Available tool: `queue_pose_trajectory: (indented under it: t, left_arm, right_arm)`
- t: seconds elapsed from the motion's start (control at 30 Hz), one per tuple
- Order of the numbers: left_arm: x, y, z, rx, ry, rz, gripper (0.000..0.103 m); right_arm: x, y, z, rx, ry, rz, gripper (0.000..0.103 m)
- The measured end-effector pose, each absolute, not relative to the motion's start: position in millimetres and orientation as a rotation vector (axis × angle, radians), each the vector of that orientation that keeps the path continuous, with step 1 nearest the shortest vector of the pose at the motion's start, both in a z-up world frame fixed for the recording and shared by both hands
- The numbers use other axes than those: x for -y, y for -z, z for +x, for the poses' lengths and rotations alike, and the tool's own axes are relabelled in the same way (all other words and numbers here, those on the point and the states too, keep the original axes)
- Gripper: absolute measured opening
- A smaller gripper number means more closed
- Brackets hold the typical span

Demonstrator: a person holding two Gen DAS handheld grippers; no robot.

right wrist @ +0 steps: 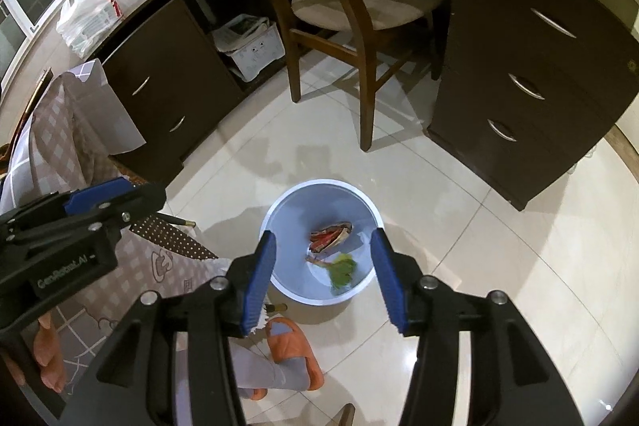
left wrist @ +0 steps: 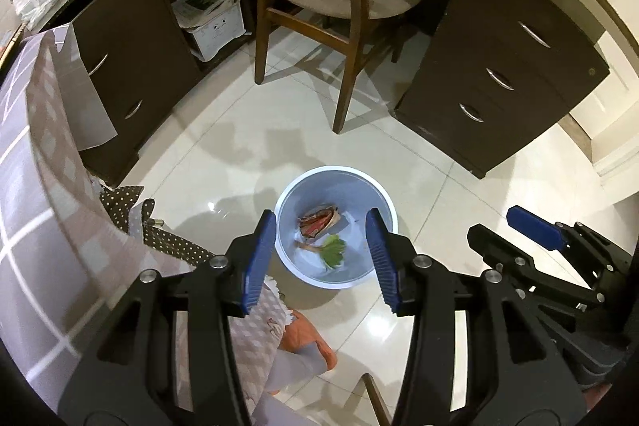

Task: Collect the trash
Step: 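Carry both items over the blue wastebasket and open both grippers, then move both tools back to the table toward the black snack wrapper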

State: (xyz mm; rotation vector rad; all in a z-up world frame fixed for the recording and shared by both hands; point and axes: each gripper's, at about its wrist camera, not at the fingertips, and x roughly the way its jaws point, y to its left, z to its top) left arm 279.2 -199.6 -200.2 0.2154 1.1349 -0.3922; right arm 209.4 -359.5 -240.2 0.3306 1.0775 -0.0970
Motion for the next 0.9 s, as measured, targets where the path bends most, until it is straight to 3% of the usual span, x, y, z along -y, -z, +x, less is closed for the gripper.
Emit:
queue_pose_trajectory:
  t: [0.53, 0.9]
  left_arm:
    - [187, 131, 208, -1.010, 0.481, 0.158, 0.053]
    - [139, 69, 157, -0.855, 0.460, 0.106, 0.059]
  right_arm:
    - [349, 171, 142, -0.933, 0.137, 0.287, 0.050]
    - [309, 110, 97, -0.788, 0.099, 0.217, 0.065]
